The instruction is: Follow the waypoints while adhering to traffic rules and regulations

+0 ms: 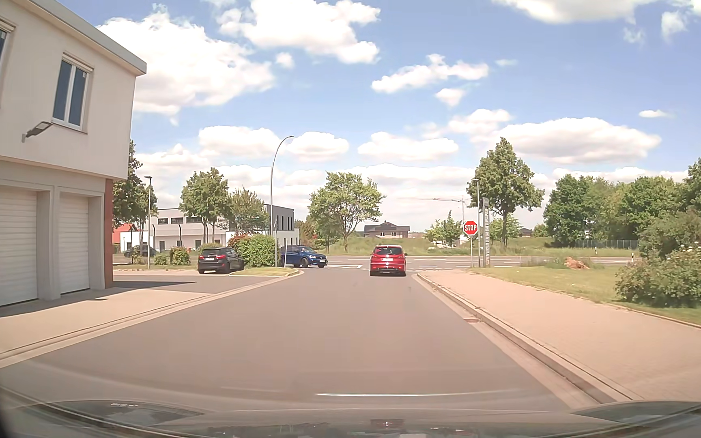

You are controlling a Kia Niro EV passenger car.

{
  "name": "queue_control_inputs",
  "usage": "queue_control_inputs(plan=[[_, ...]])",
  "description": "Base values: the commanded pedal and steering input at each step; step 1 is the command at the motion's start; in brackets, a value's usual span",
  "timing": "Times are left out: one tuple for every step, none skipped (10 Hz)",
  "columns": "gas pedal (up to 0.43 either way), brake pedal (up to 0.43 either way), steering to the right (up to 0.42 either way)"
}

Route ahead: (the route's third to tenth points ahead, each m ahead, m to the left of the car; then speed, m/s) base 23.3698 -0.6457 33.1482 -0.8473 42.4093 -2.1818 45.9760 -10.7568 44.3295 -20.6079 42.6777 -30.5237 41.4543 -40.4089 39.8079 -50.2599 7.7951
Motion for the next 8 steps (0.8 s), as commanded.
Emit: queue_control_inputs(plan=[[0.000,0.055,0.008],[0.000,0.110,0.011],[0.000,0.171,0.011],[0.000,0.207,0.011],[0.000,0.238,0.011],[0.000,0.256,0.010],[0.000,0.250,0.008],[0.000,0.244,0.006]])
